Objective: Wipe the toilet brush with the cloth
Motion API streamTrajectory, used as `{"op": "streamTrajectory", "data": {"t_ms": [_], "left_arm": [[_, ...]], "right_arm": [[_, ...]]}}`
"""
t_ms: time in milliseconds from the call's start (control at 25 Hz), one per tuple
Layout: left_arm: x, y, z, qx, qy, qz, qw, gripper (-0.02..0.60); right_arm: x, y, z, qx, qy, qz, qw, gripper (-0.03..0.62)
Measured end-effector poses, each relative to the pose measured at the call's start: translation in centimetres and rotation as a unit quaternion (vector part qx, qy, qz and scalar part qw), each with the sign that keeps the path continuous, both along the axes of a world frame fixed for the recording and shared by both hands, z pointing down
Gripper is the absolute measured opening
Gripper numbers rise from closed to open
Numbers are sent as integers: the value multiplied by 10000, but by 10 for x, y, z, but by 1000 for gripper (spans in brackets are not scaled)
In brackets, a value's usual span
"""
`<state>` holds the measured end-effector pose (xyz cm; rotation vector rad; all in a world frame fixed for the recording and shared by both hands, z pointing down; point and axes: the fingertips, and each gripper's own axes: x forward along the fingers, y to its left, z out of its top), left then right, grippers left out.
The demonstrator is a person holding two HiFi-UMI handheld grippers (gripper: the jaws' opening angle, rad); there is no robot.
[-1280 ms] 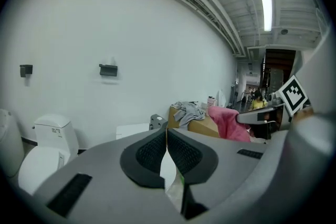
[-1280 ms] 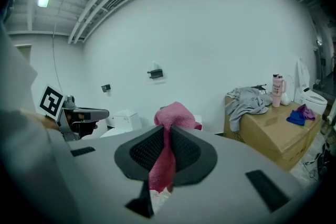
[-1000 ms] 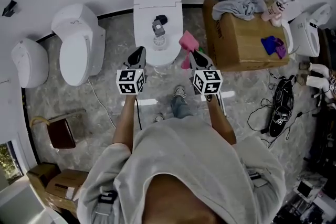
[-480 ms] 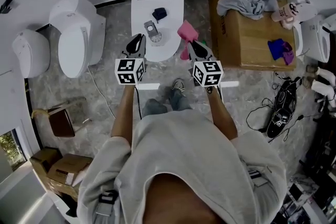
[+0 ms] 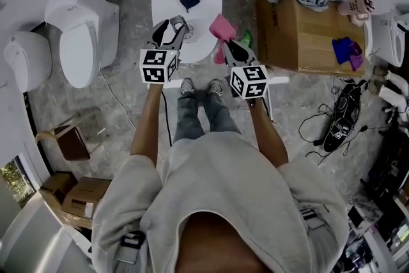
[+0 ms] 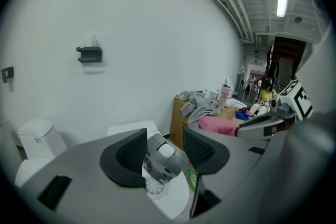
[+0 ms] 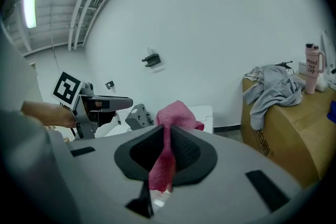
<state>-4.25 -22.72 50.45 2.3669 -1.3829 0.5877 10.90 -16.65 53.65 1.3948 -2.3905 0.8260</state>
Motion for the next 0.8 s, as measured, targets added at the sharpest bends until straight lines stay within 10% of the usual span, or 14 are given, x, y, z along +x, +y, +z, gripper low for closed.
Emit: {"op": "streamTrajectory", "data": {"t_ms": [800], "left_arm": [[-13, -9, 13, 179, 319, 539, 9979, 218]], "right_arm": [[-53, -21, 64, -417, -111, 160, 9989, 60]]}}
